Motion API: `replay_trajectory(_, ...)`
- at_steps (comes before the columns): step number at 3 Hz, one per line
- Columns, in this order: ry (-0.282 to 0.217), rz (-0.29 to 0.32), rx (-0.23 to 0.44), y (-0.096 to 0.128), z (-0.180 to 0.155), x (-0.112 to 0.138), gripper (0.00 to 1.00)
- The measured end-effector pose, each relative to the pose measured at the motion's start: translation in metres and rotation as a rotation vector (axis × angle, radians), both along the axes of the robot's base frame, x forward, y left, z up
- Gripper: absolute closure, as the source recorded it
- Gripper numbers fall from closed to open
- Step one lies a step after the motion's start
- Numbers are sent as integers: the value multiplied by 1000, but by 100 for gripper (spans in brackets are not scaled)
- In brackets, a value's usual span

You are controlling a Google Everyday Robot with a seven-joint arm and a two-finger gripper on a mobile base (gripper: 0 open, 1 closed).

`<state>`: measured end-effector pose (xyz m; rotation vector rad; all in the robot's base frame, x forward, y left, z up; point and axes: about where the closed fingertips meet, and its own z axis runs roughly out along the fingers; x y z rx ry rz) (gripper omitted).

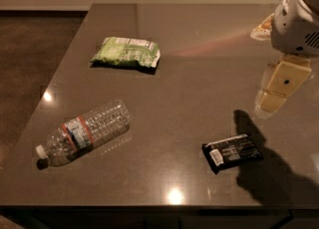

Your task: Move water bottle near rxbar chocolate

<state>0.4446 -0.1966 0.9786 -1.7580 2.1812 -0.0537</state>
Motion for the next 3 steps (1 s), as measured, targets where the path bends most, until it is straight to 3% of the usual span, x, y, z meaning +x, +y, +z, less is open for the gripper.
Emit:
replay_trajectory(1,-7,93,48,36,-2,12,0)
replay_trajectory(3,14,327,126,137,-21,17,0)
